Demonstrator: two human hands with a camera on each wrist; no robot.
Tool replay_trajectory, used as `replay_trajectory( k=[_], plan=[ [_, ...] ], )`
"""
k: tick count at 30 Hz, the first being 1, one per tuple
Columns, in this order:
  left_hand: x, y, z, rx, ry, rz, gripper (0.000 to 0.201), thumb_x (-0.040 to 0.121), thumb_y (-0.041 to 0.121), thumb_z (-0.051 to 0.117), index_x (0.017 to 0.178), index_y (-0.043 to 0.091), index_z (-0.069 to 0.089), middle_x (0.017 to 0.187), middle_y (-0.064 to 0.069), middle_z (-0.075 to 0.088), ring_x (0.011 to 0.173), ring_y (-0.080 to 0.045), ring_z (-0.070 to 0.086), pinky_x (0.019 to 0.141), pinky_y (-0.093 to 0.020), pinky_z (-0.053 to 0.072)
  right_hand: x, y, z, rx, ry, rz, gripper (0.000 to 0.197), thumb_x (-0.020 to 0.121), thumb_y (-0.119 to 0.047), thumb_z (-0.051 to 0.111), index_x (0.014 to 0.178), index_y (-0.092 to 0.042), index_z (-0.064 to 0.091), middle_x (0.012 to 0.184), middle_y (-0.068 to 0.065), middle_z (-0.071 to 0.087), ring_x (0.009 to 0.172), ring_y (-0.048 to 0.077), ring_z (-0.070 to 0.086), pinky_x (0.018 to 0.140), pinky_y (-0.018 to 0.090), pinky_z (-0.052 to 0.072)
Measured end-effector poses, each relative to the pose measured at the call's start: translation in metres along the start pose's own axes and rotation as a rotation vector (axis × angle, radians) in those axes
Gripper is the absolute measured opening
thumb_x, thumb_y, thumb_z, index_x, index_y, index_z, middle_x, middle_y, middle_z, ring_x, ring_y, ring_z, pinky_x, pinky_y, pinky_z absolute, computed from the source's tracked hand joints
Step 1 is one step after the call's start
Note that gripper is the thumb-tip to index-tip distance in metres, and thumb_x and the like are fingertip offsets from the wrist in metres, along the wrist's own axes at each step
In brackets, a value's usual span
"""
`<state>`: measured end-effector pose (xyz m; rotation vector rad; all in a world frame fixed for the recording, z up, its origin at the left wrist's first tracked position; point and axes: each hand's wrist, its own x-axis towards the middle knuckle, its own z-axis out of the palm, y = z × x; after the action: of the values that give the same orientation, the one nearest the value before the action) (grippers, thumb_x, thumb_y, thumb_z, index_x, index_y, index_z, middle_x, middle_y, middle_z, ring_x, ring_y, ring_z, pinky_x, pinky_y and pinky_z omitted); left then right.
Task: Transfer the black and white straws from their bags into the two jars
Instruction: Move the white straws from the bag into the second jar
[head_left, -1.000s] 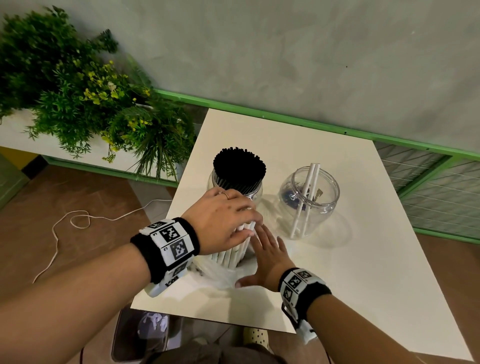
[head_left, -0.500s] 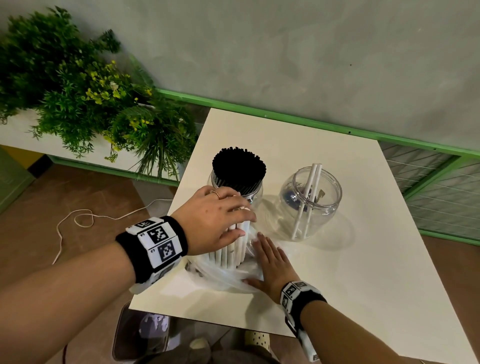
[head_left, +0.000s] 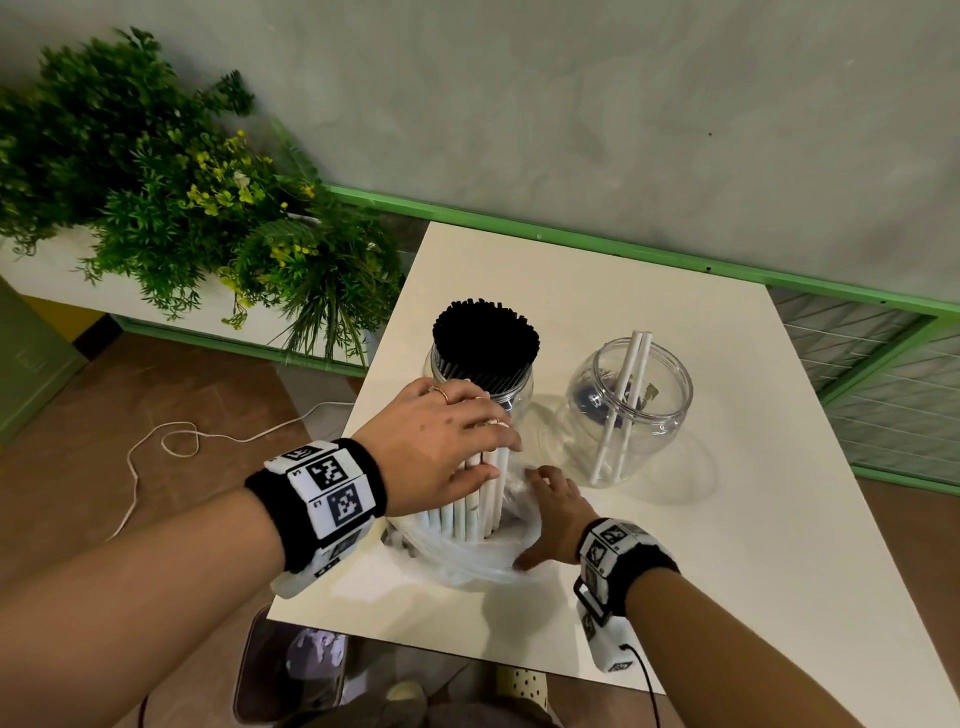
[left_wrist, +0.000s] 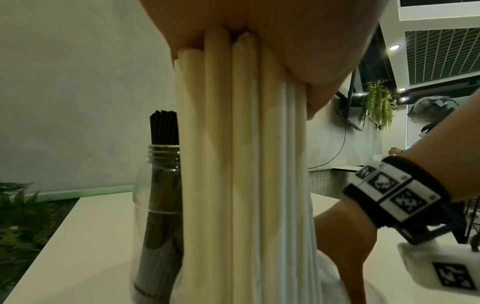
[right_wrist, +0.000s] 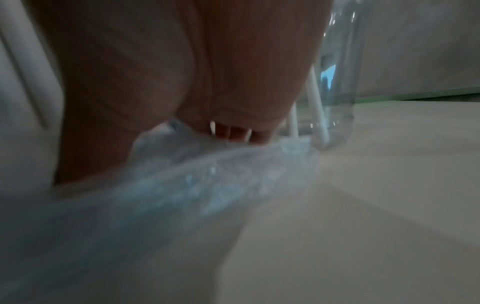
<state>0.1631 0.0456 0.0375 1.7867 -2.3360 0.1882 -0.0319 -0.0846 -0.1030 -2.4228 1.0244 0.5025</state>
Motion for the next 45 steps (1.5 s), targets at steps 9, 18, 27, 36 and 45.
replay_trajectory(
  k=[9, 18, 27, 36, 45],
  plan=[
    [0.000, 0.001, 0.001, -0.014, -0.014, -0.036, 0.034, 0.088, 0.050, 0.039, 0.118, 0.042, 0.053, 0.120, 0.018, 0.057, 0.116, -0.014, 0.048, 0.088, -0.040, 0.043, -0.027, -0.020, 0.001, -0.014, 0.550, -0.449, 0.022, 0.077, -0.033, 0.050, 0.082, -0.028, 0.071, 0.089, -0.012, 0.065, 0.082, 0.024, 0.055, 0.066, 0.037, 0.050],
    [0.005, 0.010, -0.001, -0.004, -0.028, 0.004, 0.033, 0.086, 0.049, 0.040, 0.116, 0.042, 0.052, 0.117, 0.018, 0.058, 0.114, -0.016, 0.053, 0.086, -0.040, 0.045, -0.015, -0.030, 0.006, -0.090, 0.044, -0.098, 0.103, 0.071, -0.050, 0.075, 0.150, -0.026, 0.015, 0.153, -0.007, 0.019, 0.136, 0.024, 0.021, 0.108, 0.041, 0.032],
    [0.003, 0.004, -0.006, -0.053, -0.036, -0.030, 0.056, 0.089, 0.058, 0.038, 0.142, 0.041, 0.029, 0.146, 0.013, 0.037, 0.126, -0.017, 0.041, 0.096, -0.042, 0.042, -0.028, -0.025, -0.031, 0.514, 0.224, -0.191, 0.085, 0.064, -0.043, 0.086, 0.136, -0.024, 0.045, 0.126, -0.006, 0.053, 0.110, 0.011, 0.050, 0.085, 0.008, 0.038],
    [-0.014, -0.002, -0.009, -0.432, -0.075, -0.447, 0.097, 0.068, 0.062, 0.070, 0.146, 0.037, 0.018, 0.142, 0.011, 0.041, 0.128, -0.010, 0.039, 0.100, -0.020, 0.029, -0.036, -0.072, -0.063, 0.907, 0.161, -0.396, 0.074, 0.061, -0.011, 0.088, 0.124, -0.026, 0.051, 0.117, -0.002, 0.067, 0.110, 0.008, 0.062, 0.093, 0.027, 0.050],
    [-0.015, -0.009, -0.009, -0.298, -0.068, -0.426, 0.081, 0.071, 0.074, 0.049, 0.141, 0.037, 0.031, 0.136, 0.013, 0.048, 0.122, -0.014, 0.044, 0.098, -0.032, 0.035, -0.039, -0.074, -0.055, 0.950, 0.324, -0.329, 0.063, 0.065, -0.017, 0.088, 0.121, -0.015, 0.059, 0.112, -0.006, 0.070, 0.106, 0.006, 0.064, 0.092, 0.025, 0.050]
  ],
)
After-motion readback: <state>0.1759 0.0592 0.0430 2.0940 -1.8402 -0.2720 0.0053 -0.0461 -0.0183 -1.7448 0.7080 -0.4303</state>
